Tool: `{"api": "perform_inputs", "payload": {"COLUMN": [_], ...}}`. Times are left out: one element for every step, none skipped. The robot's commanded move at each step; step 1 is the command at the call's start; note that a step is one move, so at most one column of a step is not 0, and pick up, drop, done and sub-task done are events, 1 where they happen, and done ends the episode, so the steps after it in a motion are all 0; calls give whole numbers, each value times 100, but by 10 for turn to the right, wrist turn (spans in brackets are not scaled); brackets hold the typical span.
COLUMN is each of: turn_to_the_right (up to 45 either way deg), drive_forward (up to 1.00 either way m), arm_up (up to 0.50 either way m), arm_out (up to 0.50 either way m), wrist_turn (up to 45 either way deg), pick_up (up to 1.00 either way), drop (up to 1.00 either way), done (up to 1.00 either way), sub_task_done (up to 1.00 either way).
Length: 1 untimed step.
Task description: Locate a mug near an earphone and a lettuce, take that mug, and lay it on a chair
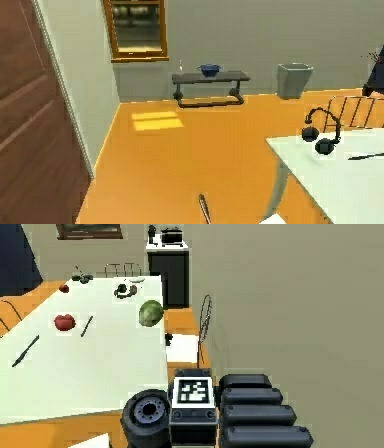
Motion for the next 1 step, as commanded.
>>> {"api": "perform_inputs", "payload": {"turn_to_the_right": [-60], "drive_forward": [0], "arm_up": [0], "arm_out": [0], "wrist_turn": [0], "pick_up": [0], "drop": [0], "done": [0], "sub_task_done": [0]}}
